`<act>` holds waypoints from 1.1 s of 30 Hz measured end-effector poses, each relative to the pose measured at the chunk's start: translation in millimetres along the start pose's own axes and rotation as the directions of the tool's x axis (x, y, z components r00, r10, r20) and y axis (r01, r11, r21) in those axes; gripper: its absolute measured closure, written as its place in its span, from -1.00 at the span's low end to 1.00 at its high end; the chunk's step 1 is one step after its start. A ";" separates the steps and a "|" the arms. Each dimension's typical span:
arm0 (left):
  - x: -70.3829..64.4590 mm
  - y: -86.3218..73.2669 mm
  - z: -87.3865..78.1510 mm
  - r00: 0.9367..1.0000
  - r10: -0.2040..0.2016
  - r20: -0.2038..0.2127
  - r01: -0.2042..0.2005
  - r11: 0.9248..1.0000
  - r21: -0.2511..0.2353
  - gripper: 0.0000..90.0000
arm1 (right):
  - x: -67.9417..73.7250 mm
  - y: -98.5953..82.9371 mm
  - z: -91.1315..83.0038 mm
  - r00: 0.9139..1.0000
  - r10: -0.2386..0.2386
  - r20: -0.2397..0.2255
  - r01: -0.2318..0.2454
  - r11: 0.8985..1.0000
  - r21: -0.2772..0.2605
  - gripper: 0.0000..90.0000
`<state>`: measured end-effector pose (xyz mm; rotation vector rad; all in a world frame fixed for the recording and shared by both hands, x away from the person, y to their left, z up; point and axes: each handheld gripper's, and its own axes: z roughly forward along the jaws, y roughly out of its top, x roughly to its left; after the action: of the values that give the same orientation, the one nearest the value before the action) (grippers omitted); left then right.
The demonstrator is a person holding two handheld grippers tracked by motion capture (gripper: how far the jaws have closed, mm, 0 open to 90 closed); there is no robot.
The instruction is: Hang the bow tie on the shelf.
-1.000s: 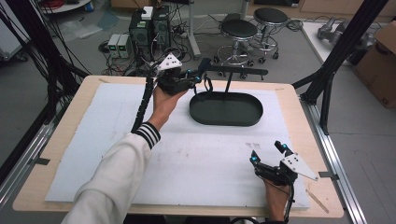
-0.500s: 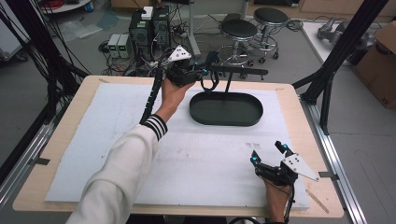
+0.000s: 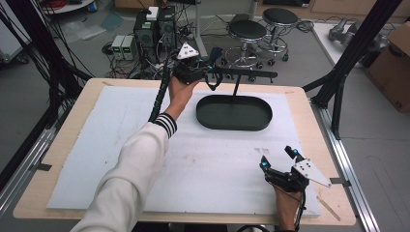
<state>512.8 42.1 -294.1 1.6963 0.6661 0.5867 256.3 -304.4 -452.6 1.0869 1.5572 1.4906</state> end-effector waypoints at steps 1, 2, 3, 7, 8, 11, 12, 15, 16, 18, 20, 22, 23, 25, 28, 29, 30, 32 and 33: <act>0.3 -0.6 -0.6 1.000 0.004 -0.002 -0.004 1.000 0.001 0.64 | 0.0 0.0 0.0 1.000 0.003 -0.001 -0.003 1.000 0.000 -0.93; 0.2 -0.9 -1.0 1.000 0.009 -0.003 -0.009 1.000 -0.002 0.64 | 0.0 0.0 0.0 1.000 0.002 -0.001 -0.002 1.000 0.000 -0.93; 0.0 -1.1 -1.5 1.000 0.017 -0.006 -0.017 1.000 0.000 0.63 | 0.0 0.0 0.0 1.000 0.001 -0.001 -0.001 1.000 0.000 -0.93; 2.2 -5.2 -3.7 1.000 0.017 -0.017 -0.017 1.000 0.000 0.63 | 0.1 -0.1 -0.1 1.000 -0.004 -0.003 0.004 1.000 -0.001 -0.93; 3.0 -6.5 -4.5 1.000 0.013 -0.020 -0.013 1.000 -0.001 0.63 | 0.3 -0.1 -0.3 1.000 -0.002 -0.002 0.002 1.000 0.001 -0.93; 6.4 -12.5 -9.1 0.999 0.008 -0.031 -0.008 1.000 -0.001 0.63 | 0.3 -0.1 -0.4 1.000 0.002 -0.003 -0.002 1.000 0.000 -0.93; 7.1 -14.1 -10.1 0.999 0.006 -0.035 -0.006 1.000 0.000 0.63 | 0.3 -0.1 -0.4 1.000 0.001 -0.003 -0.001 1.000 0.001 -0.93; 10.2 -20.0 -13.6 0.999 -0.011 -0.039 0.011 1.000 0.003 0.63 | 0.2 -0.1 -0.1 1.000 -0.005 -0.003 0.005 1.000 -0.002 -0.93; 10.7 -21.8 -14.8 0.999 -0.015 -0.042 0.015 1.000 0.001 0.63 | 0.3 -0.1 -0.1 1.000 -0.005 -0.003 0.005 1.000 -0.002 -0.93; 11.4 -25.0 -16.3 0.999 -0.020 -0.045 0.020 1.000 0.000 0.63 | 0.3 -0.1 -0.1 1.000 -0.005 -0.002 0.005 1.000 -0.002 -0.93; 12.3 -29.8 -17.7 0.998 -0.033 -0.044 0.033 0.999 0.001 0.63 | 0.2 -0.1 -0.1 1.000 -0.006 -0.002 0.006 1.000 -0.002 -0.93; 13.6 -34.4 -18.5 0.998 -0.053 -0.036 0.054 0.999 0.008 0.63 | 0.5 -0.1 -0.1 1.000 -0.006 0.000 0.006 1.000 -0.003 -0.93; 14.0 -36.8 -19.4 0.998 -0.056 -0.037 0.056 0.998 0.002 0.63 | 0.6 -0.1 -0.1 1.000 -0.005 -0.001 0.005 1.000 -0.003 -0.93; 14.7 -41.6 -21.4 0.997 -0.069 -0.039 0.069 0.998 -0.006 0.63 | 0.4 -0.2 -0.2 1.000 -0.007 0.000 0.007 1.000 -0.003 -0.93; 16.1 -48.9 -24.3 0.996 -0.083 -0.037 0.083 0.997 -0.005 0.63 | 0.5 -0.1 -0.2 1.000 -0.006 -0.001 0.006 1.000 -0.003 -0.93; 16.1 -51.3 -24.4 0.995 -0.093 -0.034 0.093 0.996 -0.003 0.63 | 0.5 -0.1 -0.2 1.000 -0.006 0.000 0.006 1.000 -0.003 -0.93; 16.3 -53.5 -24.7 0.995 -0.098 -0.031 0.098 0.995 -0.002 0.63 | 0.4 -0.1 -0.1 1.000 -0.006 -0.001 0.006 1.000 -0.003 -0.93; 15.9 -57.0 -24.4 0.994 -0.109 -0.022 0.109 0.994 -0.002 0.63 | 0.4 -0.1 -0.2 1.000 -0.007 0.000 0.007 1.000 -0.001 -0.93; 15.2 -58.5 -23.8 0.993 -0.119 -0.018 0.118 0.993 -0.003 0.62 | 0.4 -0.1 -0.2 1.000 -0.006 0.000 0.006 1.000 -0.002 -0.93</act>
<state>500.0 79.4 -345.7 1.6388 0.7732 0.5189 256.0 -304.1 -452.6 1.0804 1.5576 1.4876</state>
